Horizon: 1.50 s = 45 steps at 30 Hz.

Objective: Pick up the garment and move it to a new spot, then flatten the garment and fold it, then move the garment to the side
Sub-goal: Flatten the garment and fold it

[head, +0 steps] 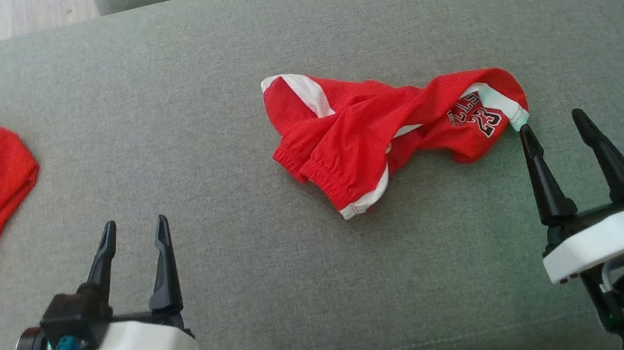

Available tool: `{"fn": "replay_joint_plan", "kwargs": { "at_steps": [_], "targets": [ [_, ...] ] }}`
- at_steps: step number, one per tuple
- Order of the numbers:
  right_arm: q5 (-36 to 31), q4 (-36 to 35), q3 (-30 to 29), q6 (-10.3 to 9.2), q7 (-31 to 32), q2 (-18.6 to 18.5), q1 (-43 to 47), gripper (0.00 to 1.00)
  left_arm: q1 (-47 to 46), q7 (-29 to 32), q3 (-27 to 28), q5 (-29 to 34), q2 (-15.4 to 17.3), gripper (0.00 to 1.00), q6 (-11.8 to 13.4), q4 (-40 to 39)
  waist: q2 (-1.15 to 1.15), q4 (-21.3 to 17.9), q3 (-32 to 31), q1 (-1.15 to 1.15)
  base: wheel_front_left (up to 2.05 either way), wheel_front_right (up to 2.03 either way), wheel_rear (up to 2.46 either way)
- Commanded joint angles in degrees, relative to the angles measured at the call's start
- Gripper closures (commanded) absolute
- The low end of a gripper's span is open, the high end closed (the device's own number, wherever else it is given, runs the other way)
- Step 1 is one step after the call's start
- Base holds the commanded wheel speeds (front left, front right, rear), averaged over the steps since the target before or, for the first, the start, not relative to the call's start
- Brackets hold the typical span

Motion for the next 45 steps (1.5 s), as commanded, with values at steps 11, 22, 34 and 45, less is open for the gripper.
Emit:
{"fn": "replay_joint_plan", "kwargs": {
  "at_steps": [11, 22, 34, 45],
  "targets": [
    [1.2, -2.7, 1.5, 0.44, 0.3, -0.1, -1.4, 0.00, -5.9, 3.6, -3.8, 0.3, 0.4, 0.00, -3.6, -3.8, 0.00, -0.1, 1.9, 0.00, 0.00, 0.00, 0.00],
    [2.5, -1.9, 2.9, 0.44, -0.2, -0.1, -2.9, 0.00, -10.6, 11.8, -14.6, -2.4, -3.1, 0.00, -8.9, 2.4, 0.00, -4.5, 6.2, 0.00, 0.00, 0.00, 0.00],
    [3.0, -1.3, 2.9, 0.44, -0.9, -0.1, -4.5, 0.00, -15.6, 10.7, -19.5, -5.0, -2.7, 0.00, -9.9, 7.5, 0.00, -7.1, 9.2, 0.00, 0.00, 0.00, 0.00],
    [3.4, 3.7, -0.6, 0.44, 4.0, -0.1, -9.7, 0.00, -18.7, 8.0, -19.5, -6.8, -0.8, 1.00, -9.9, 7.9, 0.00, -5.8, 11.3, 0.00, 0.00, 0.00, 0.00]
  ]
}}
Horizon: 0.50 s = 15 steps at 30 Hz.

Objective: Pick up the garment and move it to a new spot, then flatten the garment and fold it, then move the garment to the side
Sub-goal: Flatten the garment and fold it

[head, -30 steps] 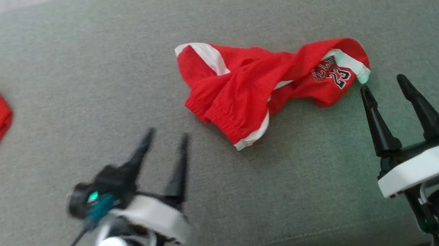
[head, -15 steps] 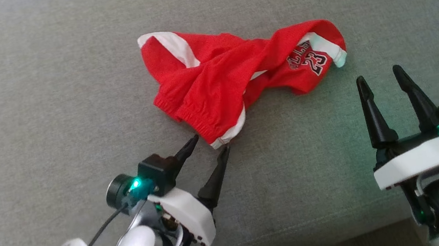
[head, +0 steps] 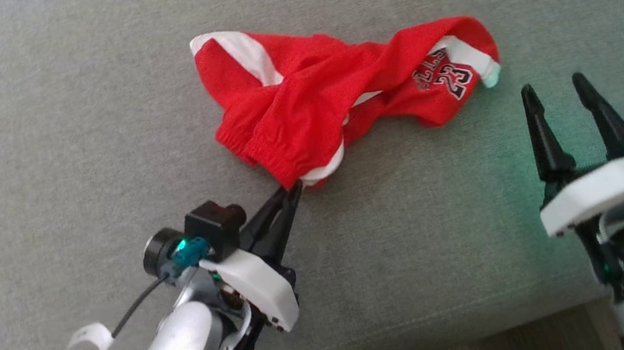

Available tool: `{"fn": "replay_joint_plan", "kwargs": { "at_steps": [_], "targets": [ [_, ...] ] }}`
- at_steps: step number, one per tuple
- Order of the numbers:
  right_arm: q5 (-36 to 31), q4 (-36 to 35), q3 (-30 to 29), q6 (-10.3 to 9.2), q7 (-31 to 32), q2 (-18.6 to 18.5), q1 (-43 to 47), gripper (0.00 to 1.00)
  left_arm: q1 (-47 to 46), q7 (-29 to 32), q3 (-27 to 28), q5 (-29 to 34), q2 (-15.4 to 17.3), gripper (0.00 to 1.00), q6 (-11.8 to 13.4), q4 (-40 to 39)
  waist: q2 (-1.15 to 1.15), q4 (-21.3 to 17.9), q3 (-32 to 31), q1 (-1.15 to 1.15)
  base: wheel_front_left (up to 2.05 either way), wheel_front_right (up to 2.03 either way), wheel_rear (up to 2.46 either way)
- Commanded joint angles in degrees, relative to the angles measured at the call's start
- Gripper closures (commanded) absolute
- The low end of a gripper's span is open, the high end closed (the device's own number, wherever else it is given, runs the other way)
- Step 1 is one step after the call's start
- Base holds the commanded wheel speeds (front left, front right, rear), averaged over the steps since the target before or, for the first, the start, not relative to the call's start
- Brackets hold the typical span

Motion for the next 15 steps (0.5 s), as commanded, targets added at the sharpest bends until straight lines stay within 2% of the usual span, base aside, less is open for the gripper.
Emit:
{"fn": "replay_joint_plan", "kwargs": {
  "at_steps": [1, 10, 15],
  "targets": [
    [-0.4, -1.3, 0.8, 0.44, 0.8, -0.1, -2.3, 0.00, -2.3, -0.9, 2.1, -0.2, 0.7, 1.00, -0.1, -2.1, 0.00, 0.6, 0.5, 0.00, 0.00, 0.00, 0.00],
    [-3.1, 4.6, 0.3, 0.44, 10.0, -0.8, -9.0, 0.00, -5.1, -2.2, 1.3, 0.3, 0.4, 1.00, -0.1, -1.9, 0.00, 2.9, 3.4, 0.00, 0.00, 0.00, 0.00],
    [-3.7, 5.5, -0.5, 0.44, 12.4, -1.0, -10.9, 0.00, -6.2, -3.2, 1.3, 0.3, 0.4, 1.00, -0.1, -1.5, 0.00, 3.4, 4.7, 0.00, 0.00, 0.00, 0.00]
  ]
}}
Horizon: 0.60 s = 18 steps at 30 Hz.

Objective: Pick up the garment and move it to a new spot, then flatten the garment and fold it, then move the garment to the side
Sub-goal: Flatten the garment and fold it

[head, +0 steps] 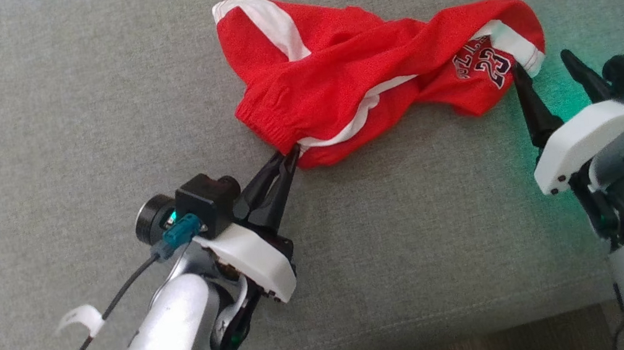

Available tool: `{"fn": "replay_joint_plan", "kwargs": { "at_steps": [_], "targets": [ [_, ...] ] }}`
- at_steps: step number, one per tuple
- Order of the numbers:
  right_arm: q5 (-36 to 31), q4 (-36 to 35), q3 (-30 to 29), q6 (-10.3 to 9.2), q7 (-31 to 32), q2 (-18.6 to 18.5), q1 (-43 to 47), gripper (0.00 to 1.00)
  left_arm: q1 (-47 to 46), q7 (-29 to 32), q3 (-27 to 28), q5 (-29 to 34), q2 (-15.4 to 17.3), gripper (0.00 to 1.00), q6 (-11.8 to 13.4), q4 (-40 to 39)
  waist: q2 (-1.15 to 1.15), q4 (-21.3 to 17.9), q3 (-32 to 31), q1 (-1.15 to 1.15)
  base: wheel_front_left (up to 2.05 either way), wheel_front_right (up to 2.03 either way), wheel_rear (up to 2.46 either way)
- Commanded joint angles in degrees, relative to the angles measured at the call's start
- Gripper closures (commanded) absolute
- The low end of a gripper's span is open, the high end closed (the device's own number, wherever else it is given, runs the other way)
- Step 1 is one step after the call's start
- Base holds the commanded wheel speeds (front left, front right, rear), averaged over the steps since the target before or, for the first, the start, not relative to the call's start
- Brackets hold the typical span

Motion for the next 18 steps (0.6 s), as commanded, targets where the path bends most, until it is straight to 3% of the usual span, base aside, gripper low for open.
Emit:
{"fn": "replay_joint_plan", "kwargs": {
  "at_steps": [1, 2, 3, 4, 5, 18],
  "targets": [
    [-0.5, -1.6, 0.5, 0.44, 0.7, -0.4, -1.9, 0.00, -2.1, -1.0, 1.8, 0.2, 0.5, 1.00, -0.1, -1.4, 0.00, 0.2, 0.5, 0.00, 0.00, 0.00, 0.00],
    [-0.5, -1.6, 0.4, 0.44, 0.8, -0.5, -2.2, 0.22, -2.3, -1.2, 1.8, 0.2, 0.5, 1.00, 0.0, -1.3, 0.00, 0.2, 0.7, 0.00, 0.00, 0.00, 0.00],
    [-0.5, -1.5, 0.2, 0.44, 0.9, -0.5, -2.4, 0.59, -2.4, -1.3, 1.8, 0.2, 0.5, 1.00, 0.0, -1.3, 0.00, 0.3, 0.9, 0.00, 0.00, 0.00, 0.00],
    [-0.5, -1.5, 0.1, 0.44, 0.8, -0.6, -2.5, 0.87, -2.5, -1.5, 1.8, 0.1, 0.5, 1.00, 0.1, -1.2, 0.00, 0.3, 1.0, 0.00, 0.00, 0.00, 0.00],
    [-0.4, -1.4, -0.1, 0.44, 1.0, -0.6, -2.6, 1.00, -2.6, -1.6, 1.9, 0.1, 0.6, 1.00, 0.1, -1.1, 0.00, 0.3, 1.1, 0.00, 0.00, 0.00, 0.00],
    [-1.2, -4.7, -2.3, 0.44, -4.6, -0.6, -2.8, 1.00, -3.0, -4.9, 3.8, 0.0, 2.0, 1.00, 1.8, -2.2, 0.00, 0.2, -0.1, 0.00, 0.00, 0.00, 0.00]
  ]
}}
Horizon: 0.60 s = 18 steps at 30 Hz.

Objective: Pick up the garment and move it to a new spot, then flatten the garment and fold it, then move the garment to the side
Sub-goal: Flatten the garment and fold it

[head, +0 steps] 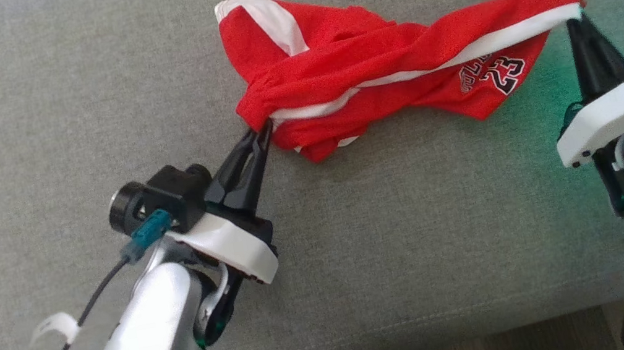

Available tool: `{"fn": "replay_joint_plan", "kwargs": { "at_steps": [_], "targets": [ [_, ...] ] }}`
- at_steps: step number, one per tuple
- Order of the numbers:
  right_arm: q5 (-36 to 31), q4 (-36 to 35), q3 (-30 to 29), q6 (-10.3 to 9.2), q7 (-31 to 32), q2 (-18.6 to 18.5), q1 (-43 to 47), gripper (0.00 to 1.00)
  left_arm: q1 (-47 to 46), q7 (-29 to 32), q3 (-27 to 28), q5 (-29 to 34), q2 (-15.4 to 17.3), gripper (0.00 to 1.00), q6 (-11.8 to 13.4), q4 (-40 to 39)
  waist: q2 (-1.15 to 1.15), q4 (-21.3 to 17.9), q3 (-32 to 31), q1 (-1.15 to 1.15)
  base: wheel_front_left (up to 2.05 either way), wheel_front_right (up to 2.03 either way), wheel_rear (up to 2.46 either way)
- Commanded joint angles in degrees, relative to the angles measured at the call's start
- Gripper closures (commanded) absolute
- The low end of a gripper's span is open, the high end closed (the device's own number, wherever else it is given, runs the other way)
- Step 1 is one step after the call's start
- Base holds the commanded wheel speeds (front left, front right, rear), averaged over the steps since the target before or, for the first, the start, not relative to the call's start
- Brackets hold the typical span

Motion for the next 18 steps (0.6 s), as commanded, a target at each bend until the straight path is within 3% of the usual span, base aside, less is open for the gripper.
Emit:
{"fn": "replay_joint_plan", "kwargs": {
  "at_steps": [1, 9, 18],
  "targets": [
    [-0.7, -2.8, 0.8, 0.44, -1.1, -0.4, -0.9, 1.00, -1.5, -0.9, 2.3, 0.0, 1.2, 1.00, 0.4, -2.6, 0.00, -0.1, -0.7, 0.00, 0.00, 0.00, 0.00],
    [-1.7, -10.0, 0.1, 0.44, -5.6, 0.0, -0.9, 1.00, -2.1, -1.3, 4.3, 0.8, 4.0, 1.00, 1.8, -10.7, 0.00, 0.5, -5.5, 0.00, 0.00, 0.00, 0.00],
    [-1.6, -22.3, 0.0, 0.44, -2.8, -1.1, -3.2, 1.00, -7.5, 5.5, 9.9, -0.7, 9.0, 1.00, 3.4, -22.4, 0.00, 2.3, -12.8, 0.00, 0.00, 0.00, 0.00]
  ]
}}
